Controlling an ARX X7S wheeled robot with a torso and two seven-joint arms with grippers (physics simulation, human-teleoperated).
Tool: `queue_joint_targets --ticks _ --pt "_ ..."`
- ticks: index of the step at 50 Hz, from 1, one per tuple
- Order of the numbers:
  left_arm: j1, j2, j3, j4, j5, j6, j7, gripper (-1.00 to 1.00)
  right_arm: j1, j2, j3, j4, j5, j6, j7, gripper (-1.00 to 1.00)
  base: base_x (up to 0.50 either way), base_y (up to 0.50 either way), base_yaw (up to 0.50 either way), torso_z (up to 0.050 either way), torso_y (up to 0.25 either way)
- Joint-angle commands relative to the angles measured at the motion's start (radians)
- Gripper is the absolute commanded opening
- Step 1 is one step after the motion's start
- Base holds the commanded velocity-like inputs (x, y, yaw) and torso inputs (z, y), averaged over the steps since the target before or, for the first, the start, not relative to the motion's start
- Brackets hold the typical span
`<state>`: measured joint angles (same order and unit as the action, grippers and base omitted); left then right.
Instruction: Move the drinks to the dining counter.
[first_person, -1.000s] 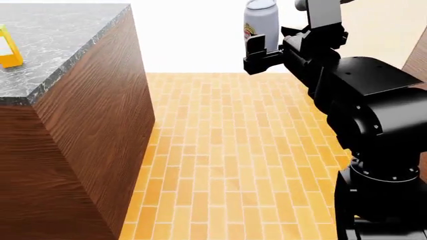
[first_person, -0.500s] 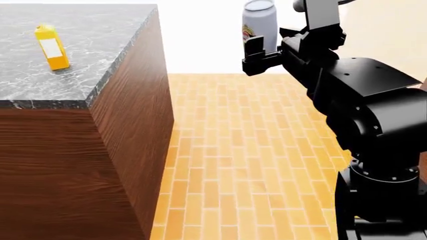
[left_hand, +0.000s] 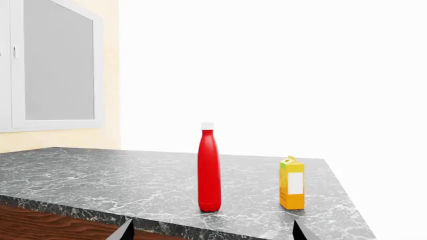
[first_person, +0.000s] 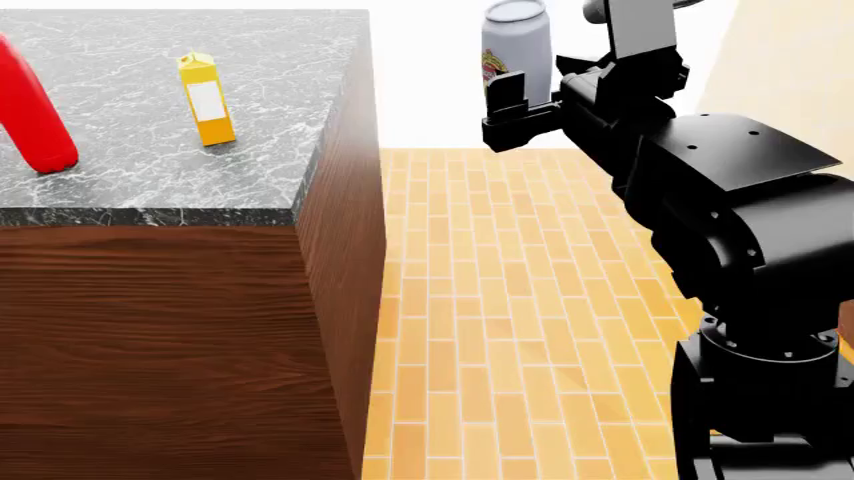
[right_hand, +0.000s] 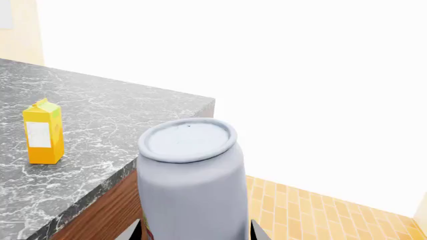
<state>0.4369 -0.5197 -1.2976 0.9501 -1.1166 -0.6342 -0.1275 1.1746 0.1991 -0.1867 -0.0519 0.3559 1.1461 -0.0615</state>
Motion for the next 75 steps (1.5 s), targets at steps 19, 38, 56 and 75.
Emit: queue_joint_targets --ticks 19,38,56,75 --pt "0.001 0.003 0.013 -0.002 0.011 0.006 0.004 1.0 0.008 0.005 -0.007 -0.003 0.001 -0.002 0.001 -1.0 0.05 0.5 0.0 0.0 0.001" --pt "0.002 0.005 0.017 -0.004 0.013 0.009 0.003 1.0 0.013 0.005 -0.011 0.006 0.012 0.002 0.003 -1.0 -0.08 0.5 0.0 0.001 0.001" --pt "0.002 0.004 0.025 -0.006 0.021 0.011 0.004 1.0 0.017 0.007 -0.023 0.025 0.014 -0.01 0.005 -1.0 -0.2 0.5 0.0 0.0 0.0" --pt "0.005 0.005 0.023 -0.007 0.018 0.014 0.004 1.0 0.018 0.013 -0.031 0.019 0.02 -0.009 0.011 -1.0 -0.11 0.5 0.0 0.001 0.001"
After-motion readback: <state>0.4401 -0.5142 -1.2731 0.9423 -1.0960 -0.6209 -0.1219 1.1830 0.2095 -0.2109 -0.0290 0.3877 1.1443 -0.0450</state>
